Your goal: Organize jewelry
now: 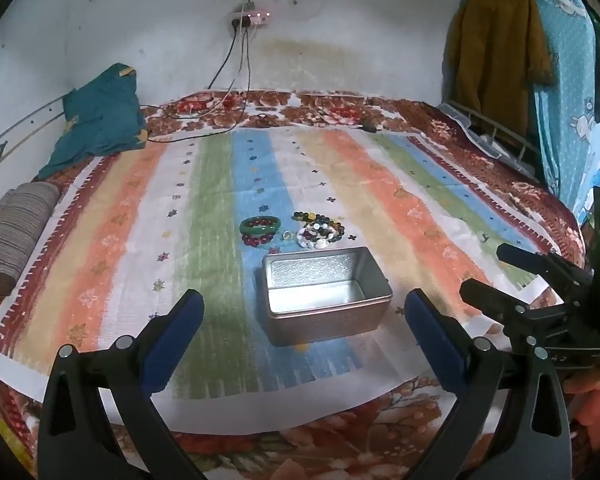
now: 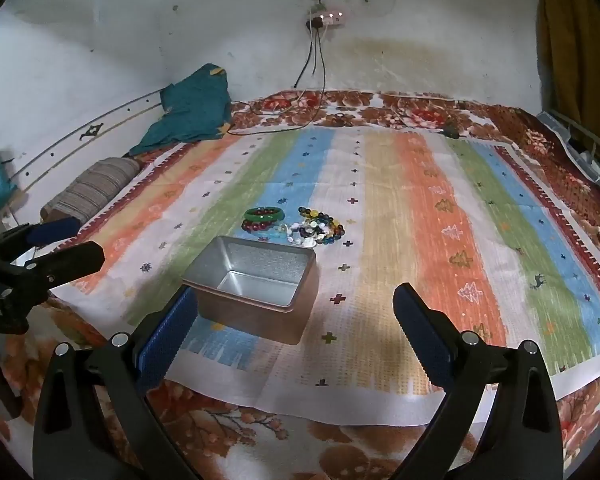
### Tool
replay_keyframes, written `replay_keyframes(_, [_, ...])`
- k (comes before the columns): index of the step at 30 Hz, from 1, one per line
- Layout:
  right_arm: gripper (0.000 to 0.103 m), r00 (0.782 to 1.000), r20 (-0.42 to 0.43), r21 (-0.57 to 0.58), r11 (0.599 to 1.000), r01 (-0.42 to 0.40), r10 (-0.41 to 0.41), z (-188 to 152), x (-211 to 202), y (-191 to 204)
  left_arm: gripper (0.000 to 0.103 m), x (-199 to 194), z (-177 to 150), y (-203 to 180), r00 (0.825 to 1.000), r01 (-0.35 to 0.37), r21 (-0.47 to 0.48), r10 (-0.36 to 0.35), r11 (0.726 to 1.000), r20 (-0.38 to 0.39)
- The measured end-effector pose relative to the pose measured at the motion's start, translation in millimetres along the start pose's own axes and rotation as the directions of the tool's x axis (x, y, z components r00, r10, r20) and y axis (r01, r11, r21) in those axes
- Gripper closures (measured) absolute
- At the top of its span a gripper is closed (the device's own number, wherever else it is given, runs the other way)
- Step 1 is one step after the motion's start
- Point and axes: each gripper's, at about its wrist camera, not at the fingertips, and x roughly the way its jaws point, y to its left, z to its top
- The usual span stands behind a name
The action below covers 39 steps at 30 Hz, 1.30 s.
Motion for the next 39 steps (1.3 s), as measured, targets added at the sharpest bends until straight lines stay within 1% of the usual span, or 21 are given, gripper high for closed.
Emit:
replay_keyframes(8, [0.004, 1.000, -0.006, 0.018, 1.000, 0.009, -0.009, 0, 3, -6, 0.005, 5, -1, 0, 0.999, -0.010, 0.006, 0.010, 1.000, -0.038])
replay_keyframes(12, [0.004, 1.000, -0.008, 0.018, 1.000, 0.010, -0.010, -1, 3, -7, 0.005, 4, -2, 2, 0.999, -0.017, -0.008, 0.017, 1.000, -0.030])
replay_keyframes(25, [0.004, 0.999, -0.036, 0.020, 0.999, 0.028, -0.028, -1, 8, -7, 0.005, 7, -3, 6, 0.999, -0.026, -0.009, 0.026, 1.000, -0.036])
replay_keyframes(32, [0.004, 0.999, -0.038, 0.016, 0.999, 0.036, -0.035, -1, 9, -7, 0.005, 7, -2, 5, 0.999, -0.025, -0.005, 0.025, 1.000, -0.036])
replay_keyframes(39, [0.004, 0.998, -0.041, 0.014, 0.999, 0.039, -0.039, -1, 10, -7, 0.005, 7, -2, 3, 0.998, -0.039, -0.006, 0.039, 0.999, -0.040])
